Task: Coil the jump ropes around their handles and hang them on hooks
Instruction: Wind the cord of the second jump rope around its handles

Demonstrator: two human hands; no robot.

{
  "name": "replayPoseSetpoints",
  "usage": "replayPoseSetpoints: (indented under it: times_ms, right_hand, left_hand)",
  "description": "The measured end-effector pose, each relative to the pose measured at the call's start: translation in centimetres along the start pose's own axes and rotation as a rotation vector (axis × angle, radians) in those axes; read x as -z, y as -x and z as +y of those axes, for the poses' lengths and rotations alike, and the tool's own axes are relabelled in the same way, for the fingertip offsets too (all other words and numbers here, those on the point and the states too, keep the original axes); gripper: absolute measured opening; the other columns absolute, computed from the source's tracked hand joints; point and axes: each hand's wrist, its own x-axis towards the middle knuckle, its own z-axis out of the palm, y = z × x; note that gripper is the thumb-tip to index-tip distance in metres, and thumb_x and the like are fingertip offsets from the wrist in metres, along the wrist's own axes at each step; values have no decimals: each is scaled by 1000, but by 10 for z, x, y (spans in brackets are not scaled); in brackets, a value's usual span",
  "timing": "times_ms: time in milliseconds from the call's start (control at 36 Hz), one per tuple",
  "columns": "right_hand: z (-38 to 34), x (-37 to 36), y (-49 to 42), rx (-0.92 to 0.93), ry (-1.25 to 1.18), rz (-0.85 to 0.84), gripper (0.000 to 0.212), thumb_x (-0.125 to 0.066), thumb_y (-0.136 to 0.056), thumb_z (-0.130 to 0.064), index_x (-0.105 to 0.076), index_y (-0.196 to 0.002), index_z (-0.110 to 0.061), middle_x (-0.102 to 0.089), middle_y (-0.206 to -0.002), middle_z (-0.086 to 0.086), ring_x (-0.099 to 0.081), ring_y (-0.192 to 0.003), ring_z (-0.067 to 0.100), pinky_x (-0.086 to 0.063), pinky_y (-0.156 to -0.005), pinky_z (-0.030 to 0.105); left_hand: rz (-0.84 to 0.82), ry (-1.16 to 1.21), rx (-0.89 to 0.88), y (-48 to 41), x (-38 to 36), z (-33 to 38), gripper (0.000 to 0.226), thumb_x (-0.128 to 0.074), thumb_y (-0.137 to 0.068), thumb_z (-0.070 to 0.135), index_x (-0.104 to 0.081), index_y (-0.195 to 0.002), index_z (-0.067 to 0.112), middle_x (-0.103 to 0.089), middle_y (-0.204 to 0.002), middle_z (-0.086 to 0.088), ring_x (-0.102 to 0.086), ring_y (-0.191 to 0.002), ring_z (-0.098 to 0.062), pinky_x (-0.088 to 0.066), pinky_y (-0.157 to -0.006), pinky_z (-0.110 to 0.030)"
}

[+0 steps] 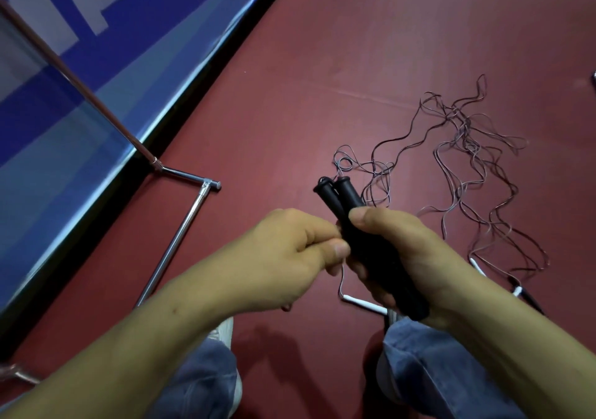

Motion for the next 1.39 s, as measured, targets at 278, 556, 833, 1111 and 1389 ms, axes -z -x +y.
replayPoseSetpoints:
  times_ms: [278,556,833,1111,1389]
  right_hand:
    - [-10,-1,4,72,-25,-27,28,-74,-72,-41,-75,-80,-14,-47,-55,11,-34,-32,16,-28,-35,17]
    - [-6,-3,18,188,469,-212,49,-78,-65,-53,-65,-78,-8,-47,-54,6,-44,-44,18,-33,-43,30]
    - [24,-14,9,288,1500,-63,48,-56,-73,-69,-41,-67,-24,-50,-65,1,-51,-61,26,-41,-54,35]
    - [36,-1,-12,214,1534,201,43,-50,-82,-65,-51,-106,-30,-67,-94,-1,-64,-93,33,-37,-65,34]
    - [23,9,-12,291,1357,383,45,-47,-82,-70,-52,-104,-31,-61,-78,-3,-60,-81,32,-44,-63,35]
  left_hand:
    - [17,151,-7,1,32,-16,27,-64,-99,32,-76,-80,19,-45,-55,7,-38,-54,-11,-33,-54,-23]
    - [-304,146,57,-11,35,-22,32,-74,-85,2,-76,-66,27,-62,-59,7,-50,-59,-4,-42,-62,-20]
    - [-263,-279,154,-28,16,-20,7,-79,-85,17,-78,-84,24,-71,-70,8,-60,-63,-4,-55,-67,-33]
    - [-28,-637,80,-25,-9,-6,16,-55,-77,24,-64,-81,12,-63,-82,-9,-62,-78,-35,-56,-66,-46]
    - [368,-448,-146,-12,-19,-12,14,-64,-86,28,-62,-74,23,-55,-69,10,-53,-68,-9,-39,-61,-23]
